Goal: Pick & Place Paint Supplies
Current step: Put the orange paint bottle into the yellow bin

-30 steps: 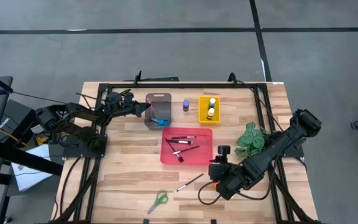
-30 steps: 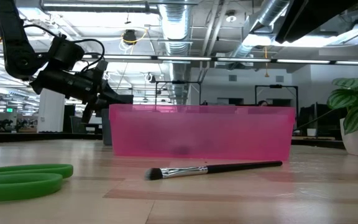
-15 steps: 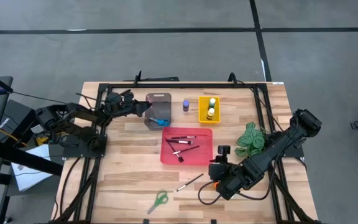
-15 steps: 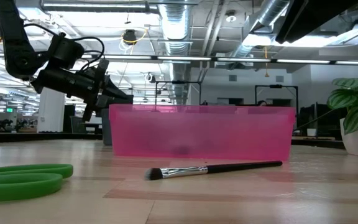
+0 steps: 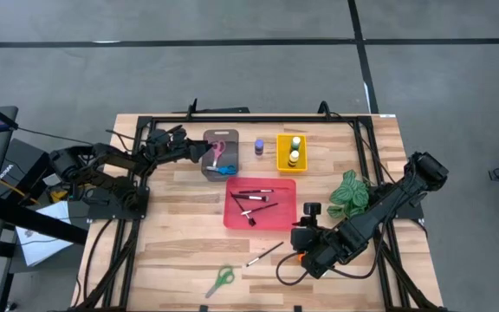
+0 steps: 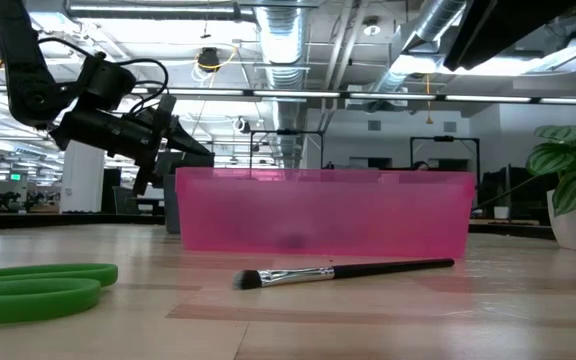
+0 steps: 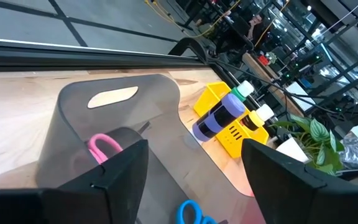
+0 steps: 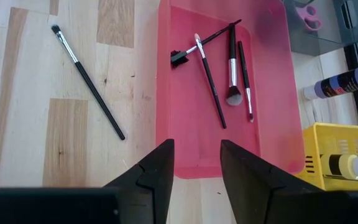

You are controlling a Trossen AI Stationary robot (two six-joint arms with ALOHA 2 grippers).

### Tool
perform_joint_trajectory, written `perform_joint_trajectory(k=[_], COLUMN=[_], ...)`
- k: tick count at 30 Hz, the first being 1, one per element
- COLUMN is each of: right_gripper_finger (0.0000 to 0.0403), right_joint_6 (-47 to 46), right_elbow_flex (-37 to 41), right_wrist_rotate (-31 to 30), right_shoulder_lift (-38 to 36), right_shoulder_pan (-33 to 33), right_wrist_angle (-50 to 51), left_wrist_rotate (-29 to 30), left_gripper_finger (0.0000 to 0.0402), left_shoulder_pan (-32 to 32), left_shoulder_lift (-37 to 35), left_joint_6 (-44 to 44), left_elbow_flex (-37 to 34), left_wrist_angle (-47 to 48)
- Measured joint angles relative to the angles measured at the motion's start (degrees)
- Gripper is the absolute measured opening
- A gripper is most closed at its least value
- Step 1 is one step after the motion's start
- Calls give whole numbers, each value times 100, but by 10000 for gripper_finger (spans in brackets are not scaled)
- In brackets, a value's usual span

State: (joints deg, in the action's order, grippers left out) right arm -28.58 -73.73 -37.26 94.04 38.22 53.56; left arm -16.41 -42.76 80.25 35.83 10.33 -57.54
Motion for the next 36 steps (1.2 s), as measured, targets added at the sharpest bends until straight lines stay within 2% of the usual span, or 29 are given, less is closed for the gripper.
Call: perform_joint_trajectory(k=[11, 14, 19, 26, 36], right_gripper_finger=[125, 125, 125, 125, 125], right_joint_6=[-66, -63, -61, -59, 215], right_elbow_flex=[0, 0, 0, 0, 0], right_wrist_rotate=[34, 87, 131, 129, 129], right_shoulder_lift=[0, 0, 0, 0, 0], right_shoulder_pan=[0, 7, 7, 7, 7], right_wrist_angle=[19, 22, 24, 46, 70], left_wrist_rotate=[-13, -415, -1414, -2438, -2566], left_gripper_finger=[253, 253, 253, 253, 253], left_shoulder_pan=[0, 0, 13, 191, 516], left_shoulder_lift=[-6, -153, -756, -1775, -2817], left_joint_6=[-44, -221, -293, -300, -286], left_elbow_flex=[0, -2, -1, 0, -2], left_wrist_angle=[-12, -172, -399, -389, -398])
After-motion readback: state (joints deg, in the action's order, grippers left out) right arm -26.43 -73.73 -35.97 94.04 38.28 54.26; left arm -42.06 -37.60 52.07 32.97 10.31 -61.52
